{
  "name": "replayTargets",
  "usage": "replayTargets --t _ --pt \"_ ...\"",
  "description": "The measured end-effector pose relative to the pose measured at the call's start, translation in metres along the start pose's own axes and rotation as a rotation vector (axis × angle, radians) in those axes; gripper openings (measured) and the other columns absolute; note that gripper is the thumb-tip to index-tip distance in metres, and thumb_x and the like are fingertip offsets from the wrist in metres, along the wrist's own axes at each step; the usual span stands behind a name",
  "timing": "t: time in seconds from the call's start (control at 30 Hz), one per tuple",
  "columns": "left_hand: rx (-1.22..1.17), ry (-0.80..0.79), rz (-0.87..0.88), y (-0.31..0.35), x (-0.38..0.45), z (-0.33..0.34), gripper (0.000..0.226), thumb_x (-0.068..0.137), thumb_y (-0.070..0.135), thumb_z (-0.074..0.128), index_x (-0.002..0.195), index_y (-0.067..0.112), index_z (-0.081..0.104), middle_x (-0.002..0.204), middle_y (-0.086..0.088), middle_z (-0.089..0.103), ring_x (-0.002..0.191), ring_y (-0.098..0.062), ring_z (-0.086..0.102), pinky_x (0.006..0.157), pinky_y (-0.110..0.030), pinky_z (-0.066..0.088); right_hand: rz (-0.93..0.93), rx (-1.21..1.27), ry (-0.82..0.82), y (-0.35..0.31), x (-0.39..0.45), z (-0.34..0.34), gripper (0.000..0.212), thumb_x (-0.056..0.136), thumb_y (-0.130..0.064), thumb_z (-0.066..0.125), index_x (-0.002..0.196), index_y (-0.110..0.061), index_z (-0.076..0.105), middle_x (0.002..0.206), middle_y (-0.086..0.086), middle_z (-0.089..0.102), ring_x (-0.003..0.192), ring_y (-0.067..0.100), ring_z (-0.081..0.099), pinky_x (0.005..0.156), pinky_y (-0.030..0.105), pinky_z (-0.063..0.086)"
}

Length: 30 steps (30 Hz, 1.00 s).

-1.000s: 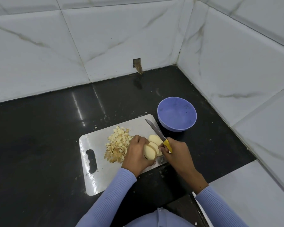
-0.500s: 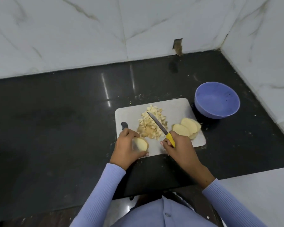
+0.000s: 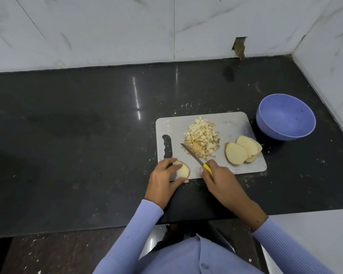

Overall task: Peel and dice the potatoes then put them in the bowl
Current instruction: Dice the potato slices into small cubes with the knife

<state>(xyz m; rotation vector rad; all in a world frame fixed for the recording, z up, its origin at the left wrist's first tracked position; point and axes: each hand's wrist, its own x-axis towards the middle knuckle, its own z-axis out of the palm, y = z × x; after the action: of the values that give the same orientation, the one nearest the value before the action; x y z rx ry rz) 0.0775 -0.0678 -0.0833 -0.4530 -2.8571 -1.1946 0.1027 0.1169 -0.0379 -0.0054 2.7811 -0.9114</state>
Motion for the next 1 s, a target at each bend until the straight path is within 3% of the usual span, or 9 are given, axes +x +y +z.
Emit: replayTargets --t 0.27,0.5,0.77,1.0 --pt "0.137 0.052 0.043 0.003 -0.003 0.014 0.03 0.074 0.022 0.08 0.101 0.008 0.075 0.123 -0.014 0.063 0.119 -0.03 0.056 0.101 -0.046 0.044 -0.023 -0.097 -0.033 -0.001 -0.003 -0.003 0.022 0.102 -0.036 0.03 0.099 -0.018 0.042 0.064 -0.001 0.049 0.063 0.02 0.052 0.058 0.035 0.038" --pt "0.175 0.063 0.023 0.008 -0.008 0.022 0.039 0.087 0.037 0.05 0.098 0.009 0.075 0.118 -0.013 0.066 0.114 -0.027 0.06 0.099 -0.037 0.043 -0.006 -0.183 -0.08 -0.002 -0.007 0.005 0.025 0.102 -0.036 0.026 0.102 -0.016 0.041 0.062 -0.005 0.042 0.06 0.02 0.047 0.056 0.033 0.034" --pt "0.237 0.092 0.004 0.013 -0.004 0.024 0.019 0.076 0.018 0.077 0.092 0.007 0.076 0.11 -0.014 0.069 0.108 -0.026 0.064 0.093 -0.032 0.045 0.038 -0.21 -0.126 -0.007 -0.008 0.006 0.02 0.102 -0.037 0.025 0.095 -0.019 0.032 0.07 0.002 0.049 0.064 0.025 0.05 0.061 0.038 0.041" --pt "0.256 0.079 0.0 0.015 -0.003 0.022 0.019 0.075 0.019 0.076 0.088 0.006 0.076 0.107 -0.014 0.07 0.102 -0.027 0.067 0.081 -0.034 0.054 0.074 -0.272 -0.172 -0.014 -0.004 0.003 0.033 0.103 -0.038 0.024 0.098 -0.012 0.043 0.074 0.003 0.047 0.066 0.023 0.045 0.059 0.033 0.034"
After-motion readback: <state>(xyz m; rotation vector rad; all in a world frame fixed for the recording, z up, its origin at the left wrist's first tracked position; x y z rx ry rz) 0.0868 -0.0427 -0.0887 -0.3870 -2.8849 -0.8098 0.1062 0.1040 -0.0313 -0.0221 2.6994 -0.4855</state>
